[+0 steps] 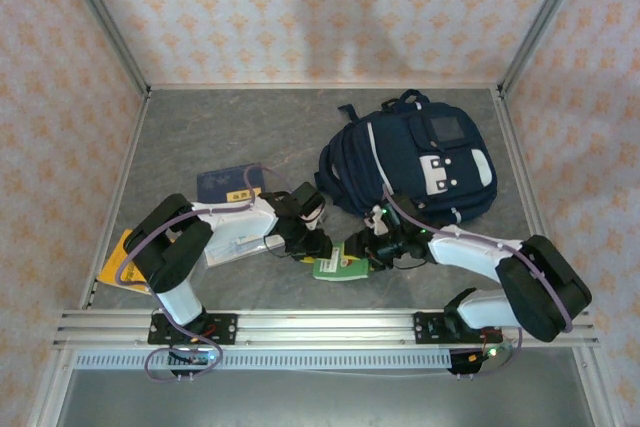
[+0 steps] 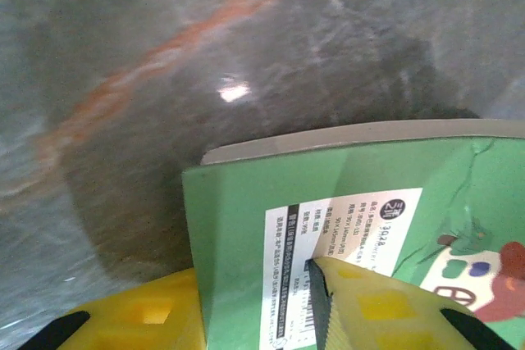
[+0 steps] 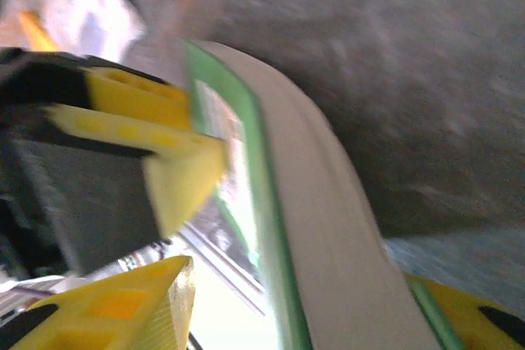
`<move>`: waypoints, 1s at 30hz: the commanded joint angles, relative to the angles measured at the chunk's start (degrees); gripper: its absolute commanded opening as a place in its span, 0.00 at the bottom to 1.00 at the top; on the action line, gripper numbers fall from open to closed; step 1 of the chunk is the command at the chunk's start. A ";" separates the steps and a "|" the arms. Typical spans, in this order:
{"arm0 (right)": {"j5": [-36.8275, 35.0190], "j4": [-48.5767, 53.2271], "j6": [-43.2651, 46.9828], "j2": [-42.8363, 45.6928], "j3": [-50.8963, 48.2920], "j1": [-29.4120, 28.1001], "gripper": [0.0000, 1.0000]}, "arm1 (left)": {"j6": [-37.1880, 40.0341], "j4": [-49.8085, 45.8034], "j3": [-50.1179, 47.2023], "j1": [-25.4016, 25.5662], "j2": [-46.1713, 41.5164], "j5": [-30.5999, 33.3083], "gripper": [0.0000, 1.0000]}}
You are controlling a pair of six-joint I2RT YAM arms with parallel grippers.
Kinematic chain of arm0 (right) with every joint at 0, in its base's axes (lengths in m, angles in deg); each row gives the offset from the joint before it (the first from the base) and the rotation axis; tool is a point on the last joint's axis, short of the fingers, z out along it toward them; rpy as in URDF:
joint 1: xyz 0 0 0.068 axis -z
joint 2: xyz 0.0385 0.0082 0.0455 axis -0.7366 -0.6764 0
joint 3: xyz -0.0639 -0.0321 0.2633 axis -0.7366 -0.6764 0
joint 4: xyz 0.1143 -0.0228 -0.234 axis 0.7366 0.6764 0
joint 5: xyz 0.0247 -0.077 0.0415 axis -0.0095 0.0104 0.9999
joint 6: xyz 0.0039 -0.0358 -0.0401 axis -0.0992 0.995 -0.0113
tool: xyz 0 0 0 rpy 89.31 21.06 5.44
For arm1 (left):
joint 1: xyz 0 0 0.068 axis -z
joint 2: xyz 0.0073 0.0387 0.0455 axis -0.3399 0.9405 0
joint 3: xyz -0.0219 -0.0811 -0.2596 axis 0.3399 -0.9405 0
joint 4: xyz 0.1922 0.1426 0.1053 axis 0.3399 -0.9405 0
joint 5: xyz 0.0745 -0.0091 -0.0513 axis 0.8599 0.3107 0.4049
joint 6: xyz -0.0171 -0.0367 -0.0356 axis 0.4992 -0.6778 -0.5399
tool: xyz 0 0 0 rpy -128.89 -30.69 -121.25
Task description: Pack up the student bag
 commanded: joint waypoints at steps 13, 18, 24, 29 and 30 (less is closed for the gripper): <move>-10.17 9.32 11.14 6.57 4.39 -0.48 0.13 | 1.29 -0.24 -4.33 -1.47 -4.20 -1.35 0.42; -13.53 11.89 19.43 15.85 6.30 -0.56 0.00 | 1.81 -5.86 -3.95 -6.11 -11.90 -1.08 0.55; -20.98 21.38 43.13 21.15 17.27 -1.10 0.00 | -0.55 -12.99 3.28 -9.99 -20.22 -2.36 0.63; -29.95 24.40 65.84 21.83 24.22 -4.59 0.06 | -6.12 -12.65 7.86 -12.86 -23.92 -5.75 0.66; -31.84 23.87 72.09 22.62 24.42 -6.44 0.06 | -7.95 -11.58 8.44 -13.26 -24.10 -7.11 0.66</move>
